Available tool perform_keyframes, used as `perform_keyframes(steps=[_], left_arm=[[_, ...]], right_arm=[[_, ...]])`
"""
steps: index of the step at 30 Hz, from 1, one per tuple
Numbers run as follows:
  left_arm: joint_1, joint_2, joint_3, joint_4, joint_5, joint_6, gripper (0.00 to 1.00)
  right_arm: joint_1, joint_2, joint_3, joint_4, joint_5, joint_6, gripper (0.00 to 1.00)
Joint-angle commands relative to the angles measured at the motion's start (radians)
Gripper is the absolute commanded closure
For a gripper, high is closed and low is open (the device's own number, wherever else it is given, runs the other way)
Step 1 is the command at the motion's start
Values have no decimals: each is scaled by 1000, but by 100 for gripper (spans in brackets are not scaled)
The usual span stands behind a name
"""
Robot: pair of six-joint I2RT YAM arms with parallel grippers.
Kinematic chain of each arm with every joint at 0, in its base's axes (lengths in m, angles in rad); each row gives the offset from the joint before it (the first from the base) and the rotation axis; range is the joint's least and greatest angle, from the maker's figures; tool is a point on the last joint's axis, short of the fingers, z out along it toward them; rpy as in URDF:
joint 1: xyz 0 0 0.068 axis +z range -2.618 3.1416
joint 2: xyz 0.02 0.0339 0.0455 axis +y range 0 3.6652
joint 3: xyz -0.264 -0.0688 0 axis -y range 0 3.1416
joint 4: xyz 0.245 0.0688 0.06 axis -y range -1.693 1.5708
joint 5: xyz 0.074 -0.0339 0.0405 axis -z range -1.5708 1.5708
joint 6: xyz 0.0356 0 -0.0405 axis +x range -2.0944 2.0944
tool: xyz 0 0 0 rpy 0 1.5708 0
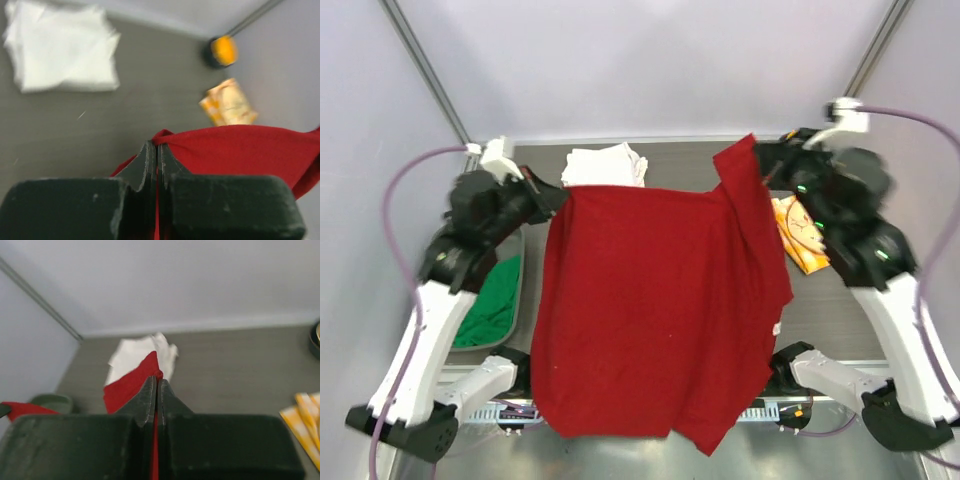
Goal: Fold and stack the t-shirts
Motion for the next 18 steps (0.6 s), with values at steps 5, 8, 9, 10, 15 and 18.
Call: perform_keyframes(steps=[5, 8, 9, 10, 15, 18], left_arm=[[34, 88, -303, 198, -353, -30, 100], [77, 150, -380, 268, -360, -58, 100], [90, 168, -394, 290, -359, -64, 100], [101, 206, -405, 337, -359, -67, 100], [186, 370, -361, 405, -293, -89, 100], [201, 464, -308, 427, -313, -76, 100]], right_arm=[[-102, 246, -273, 264, 200, 63, 99], [-140, 370, -275, 315, 181, 76, 99], [-143, 440, -258, 324, 183, 73, 99], [-145, 471, -247, 341, 185, 70, 99], [-159, 620, -160, 384, 206, 53, 99], [-172, 691, -94, 384, 197, 45, 99]])
